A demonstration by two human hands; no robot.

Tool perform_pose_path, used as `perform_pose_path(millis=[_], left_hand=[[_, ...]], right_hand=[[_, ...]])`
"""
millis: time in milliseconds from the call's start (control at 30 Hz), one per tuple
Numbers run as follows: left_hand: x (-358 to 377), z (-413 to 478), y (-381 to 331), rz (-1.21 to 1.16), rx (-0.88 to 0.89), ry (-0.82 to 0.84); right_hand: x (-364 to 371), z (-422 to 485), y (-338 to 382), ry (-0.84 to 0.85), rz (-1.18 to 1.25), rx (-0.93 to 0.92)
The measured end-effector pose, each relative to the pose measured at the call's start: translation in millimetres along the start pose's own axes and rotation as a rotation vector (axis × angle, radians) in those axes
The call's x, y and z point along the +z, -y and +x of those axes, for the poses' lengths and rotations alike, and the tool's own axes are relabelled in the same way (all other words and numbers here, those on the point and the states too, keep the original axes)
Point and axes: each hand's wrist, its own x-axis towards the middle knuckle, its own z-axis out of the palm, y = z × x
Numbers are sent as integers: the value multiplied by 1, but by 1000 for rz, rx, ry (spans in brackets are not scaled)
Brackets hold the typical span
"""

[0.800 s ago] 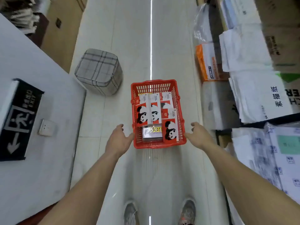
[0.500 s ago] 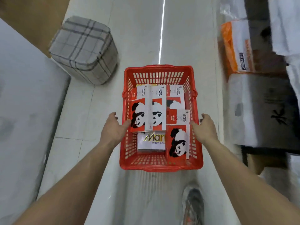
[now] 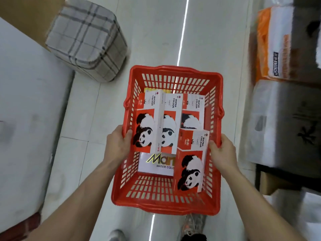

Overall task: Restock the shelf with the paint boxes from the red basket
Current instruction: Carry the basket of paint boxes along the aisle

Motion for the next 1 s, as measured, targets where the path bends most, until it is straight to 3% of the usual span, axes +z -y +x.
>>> perform_pose_path(millis=[200, 500, 700, 1000], left_hand=[[-144, -101, -124, 21, -77, 52], [-345, -158, -333, -44, -15, -20], [-434, -91, -453, -132, 67, -58], [-510, 69, -589, -235, 112, -117]], right_hand=[[-124, -113, 125, 92, 16, 72], [-296, -186, 360, 31, 2, -59], [-347, -139, 517, -27, 20, -163], [-379, -11, 718, -83, 8, -253]])
